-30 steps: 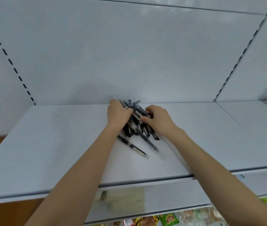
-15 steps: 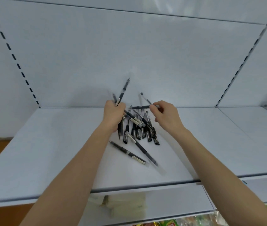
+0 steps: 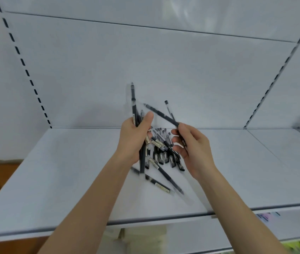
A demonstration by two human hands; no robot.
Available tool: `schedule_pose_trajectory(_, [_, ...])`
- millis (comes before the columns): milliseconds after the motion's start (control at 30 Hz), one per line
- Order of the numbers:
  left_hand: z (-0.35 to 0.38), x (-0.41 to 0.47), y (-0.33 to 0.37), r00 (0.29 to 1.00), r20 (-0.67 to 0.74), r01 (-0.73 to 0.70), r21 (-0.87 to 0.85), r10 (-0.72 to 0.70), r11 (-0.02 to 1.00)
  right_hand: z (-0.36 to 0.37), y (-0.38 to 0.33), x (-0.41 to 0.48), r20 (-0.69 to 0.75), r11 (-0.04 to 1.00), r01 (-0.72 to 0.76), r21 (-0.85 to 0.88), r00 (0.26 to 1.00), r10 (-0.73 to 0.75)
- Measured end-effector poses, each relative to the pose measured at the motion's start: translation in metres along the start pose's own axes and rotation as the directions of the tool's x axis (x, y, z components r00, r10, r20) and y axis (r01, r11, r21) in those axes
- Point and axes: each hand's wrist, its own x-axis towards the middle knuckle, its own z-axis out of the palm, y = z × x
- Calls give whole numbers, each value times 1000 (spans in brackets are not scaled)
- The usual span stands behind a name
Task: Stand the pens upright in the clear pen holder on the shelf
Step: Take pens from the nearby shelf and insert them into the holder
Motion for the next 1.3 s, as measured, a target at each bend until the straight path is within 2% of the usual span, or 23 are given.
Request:
schedule_pose_trajectory(100, [7, -6, 4, 998, -21, -65, -19, 65, 998, 6, 7, -17, 56, 999, 29, -35, 998, -27])
schedule_pose_trajectory(200, [11, -9, 4, 993, -23, -112, 11, 113, 994, 7, 12, -29, 101, 977, 136, -163, 988, -120])
schedule_pose_trajectory(400, [23, -12, -2, 990, -27, -134, 69, 136, 989, -16, 9, -39, 85, 933, 199, -301, 980, -182])
schedule_pose_trajectory(467, [31, -15, -7, 991, -30, -125, 81, 128, 989, -27, 6, -44, 97, 885, 249, -393, 968, -230])
schedule_pose_trajectory(533, [43, -21, -10, 993, -25, -116, 87, 118, 989, -44, 3, -50, 125, 786, 313, -533, 948, -293])
schedule_pose_trajectory(600, [55, -28, -11, 993, -24, -116, 91, 119, 989, -63, -4, -58, 130, 734, 325, -596, 941, -312])
schedule_pose_trajectory(733, [85, -41, -11, 987, -2, -158, 161, 160, 974, -112, -35, -74, 10, 828, 271, -491, 952, -306])
schedule_pose_trajectory(867, [138, -77, -23, 976, 177, -158, 190, 125, 969, -189, -75, -94, -25, 889, 201, -410, 973, -231])
schedule_pose_trajectory(1033, [223, -142, -49, 930, 366, -65, 109, 21, 992, -286, -111, -132, 60, 863, 132, -488, 991, -117])
schedule_pose_trajectory(1133, [266, -171, -64, 917, 398, -49, 100, 5, 994, -338, -130, -150, 65, 808, 99, -581, 995, -76])
schedule_pose_trajectory(1300, [324, -194, -84, 906, 424, -104, 205, 7, 973, -403, -165, -163, 18, 879, 13, -476, 1000, -5])
